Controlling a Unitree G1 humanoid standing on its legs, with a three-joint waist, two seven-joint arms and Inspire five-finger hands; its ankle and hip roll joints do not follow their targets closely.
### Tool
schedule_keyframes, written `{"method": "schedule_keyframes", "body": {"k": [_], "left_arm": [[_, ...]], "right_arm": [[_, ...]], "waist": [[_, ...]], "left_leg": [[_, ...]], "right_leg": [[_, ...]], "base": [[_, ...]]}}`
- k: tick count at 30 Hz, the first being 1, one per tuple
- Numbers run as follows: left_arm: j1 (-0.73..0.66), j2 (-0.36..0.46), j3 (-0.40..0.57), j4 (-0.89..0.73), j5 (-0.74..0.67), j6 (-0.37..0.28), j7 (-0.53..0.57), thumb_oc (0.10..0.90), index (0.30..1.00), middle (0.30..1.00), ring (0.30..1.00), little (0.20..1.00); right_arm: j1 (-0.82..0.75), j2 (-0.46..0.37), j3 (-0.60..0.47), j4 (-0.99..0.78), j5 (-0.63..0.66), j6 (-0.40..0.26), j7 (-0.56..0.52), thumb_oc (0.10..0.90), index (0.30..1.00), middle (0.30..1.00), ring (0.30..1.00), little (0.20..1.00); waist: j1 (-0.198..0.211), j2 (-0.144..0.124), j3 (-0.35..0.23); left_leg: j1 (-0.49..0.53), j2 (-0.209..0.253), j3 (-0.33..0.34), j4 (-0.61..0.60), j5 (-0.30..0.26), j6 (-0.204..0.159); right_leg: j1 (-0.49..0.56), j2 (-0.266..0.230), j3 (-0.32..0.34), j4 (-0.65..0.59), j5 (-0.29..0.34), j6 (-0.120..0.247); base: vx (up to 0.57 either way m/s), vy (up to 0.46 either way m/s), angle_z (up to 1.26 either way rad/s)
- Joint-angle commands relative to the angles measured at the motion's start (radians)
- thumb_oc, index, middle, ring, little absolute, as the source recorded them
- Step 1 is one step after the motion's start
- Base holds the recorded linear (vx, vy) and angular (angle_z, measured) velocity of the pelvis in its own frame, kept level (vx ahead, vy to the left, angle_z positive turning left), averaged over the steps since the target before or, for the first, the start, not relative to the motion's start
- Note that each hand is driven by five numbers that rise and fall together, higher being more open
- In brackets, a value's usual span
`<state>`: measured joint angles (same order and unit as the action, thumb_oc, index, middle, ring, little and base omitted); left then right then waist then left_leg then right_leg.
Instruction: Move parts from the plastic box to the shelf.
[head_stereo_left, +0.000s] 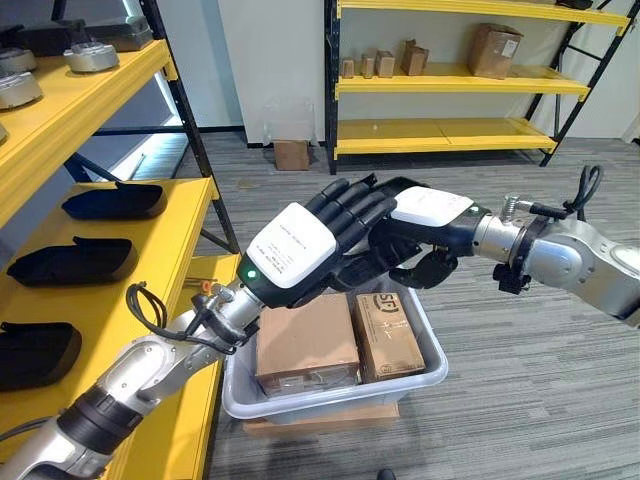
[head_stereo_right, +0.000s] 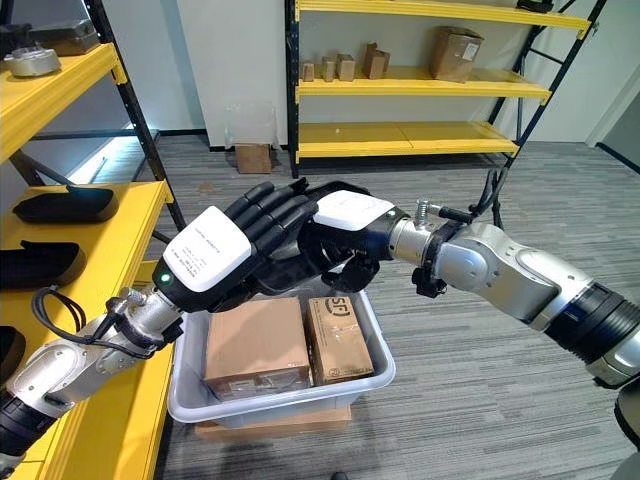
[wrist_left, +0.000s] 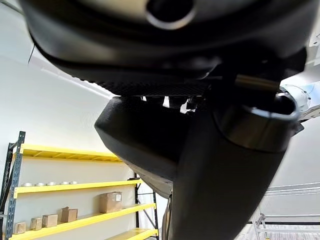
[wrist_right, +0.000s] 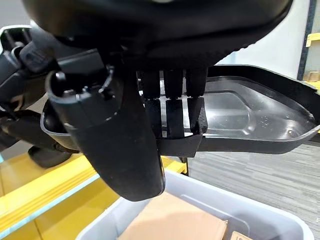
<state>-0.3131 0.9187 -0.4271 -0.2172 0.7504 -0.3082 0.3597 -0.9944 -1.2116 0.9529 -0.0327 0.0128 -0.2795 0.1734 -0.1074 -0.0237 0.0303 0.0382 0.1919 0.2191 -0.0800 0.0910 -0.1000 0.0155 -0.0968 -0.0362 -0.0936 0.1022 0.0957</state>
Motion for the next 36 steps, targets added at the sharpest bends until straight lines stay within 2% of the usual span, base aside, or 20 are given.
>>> {"method": "schedule_keyframes", "body": {"k": [1, 2, 3, 28, 36], "left_arm": [[0.006, 0.052, -0.069, 0.072, 0.019, -0.006, -0.035, 0.661, 0.665, 0.665, 0.665, 0.665], [0.006, 0.05, -0.07, 0.073, 0.016, -0.006, -0.035, 0.508, 0.451, 0.451, 0.451, 0.451], [0.006, 0.047, -0.071, 0.075, 0.014, -0.006, -0.034, 0.4, 0.3, 0.3, 0.3, 0.3], [-0.066, 0.033, -0.103, 0.088, 0.008, 0.007, -0.008, 0.4, 0.3, 0.3, 0.3, 0.3], [-0.062, 0.037, -0.076, 0.092, 0.015, 0.016, 0.004, 0.4, 0.3, 0.3, 0.3, 0.3]], "right_arm": [[-0.187, 0.042, -0.314, 0.026, 0.18, -0.029, -0.234, 0.4, 0.3, 0.3, 0.3, 0.3], [-0.19, 0.043, -0.313, 0.03, 0.183, -0.028, -0.235, 0.4, 0.3, 0.3, 0.3, 0.3], [-0.191, 0.046, -0.313, 0.035, 0.184, -0.027, -0.237, 0.4, 0.3, 0.3, 0.3, 0.3], [-0.223, 0.102, -0.318, 0.053, 0.198, -0.025, -0.268, 0.4, 0.3, 0.3, 0.3, 0.3], [-0.207, 0.096, -0.333, 0.032, 0.204, -0.03, -0.267, 0.4, 0.3, 0.3, 0.3, 0.3]], "waist": [[0.01, -0.043, -0.058], [0.01, -0.044, -0.058], [0.01, -0.044, -0.057], [0.005, -0.038, -0.056], [0.003, -0.034, -0.055]], "left_leg": [[0.082, 0.067, 0.022, -0.007, -0.064, -0.047], [0.083, 0.067, 0.023, -0.007, -0.064, -0.047], [0.083, 0.067, 0.023, -0.007, -0.064, -0.048], [0.083, 0.065, 0.021, -0.007, -0.067, -0.046], [0.084, 0.065, 0.02, -0.007, -0.068, -0.046]], "right_leg": [[0.08, -0.04, -0.038, 0.008, -0.095, 0.066], [0.08, -0.04, -0.038, 0.008, -0.095, 0.066], [0.08, -0.04, -0.038, 0.008, -0.095, 0.066], [0.078, -0.037, -0.032, 0.009, -0.096, 0.064], [0.08, -0.039, -0.03, 0.008, -0.096, 0.063]], "base": [[0.0, 0.0, 0.0], [0.0, 0.0, 0.0], [0.0, 0.0, 0.0], [0.0, 0.0, 0.0], [0.0, 0.0, 0.0]]}}
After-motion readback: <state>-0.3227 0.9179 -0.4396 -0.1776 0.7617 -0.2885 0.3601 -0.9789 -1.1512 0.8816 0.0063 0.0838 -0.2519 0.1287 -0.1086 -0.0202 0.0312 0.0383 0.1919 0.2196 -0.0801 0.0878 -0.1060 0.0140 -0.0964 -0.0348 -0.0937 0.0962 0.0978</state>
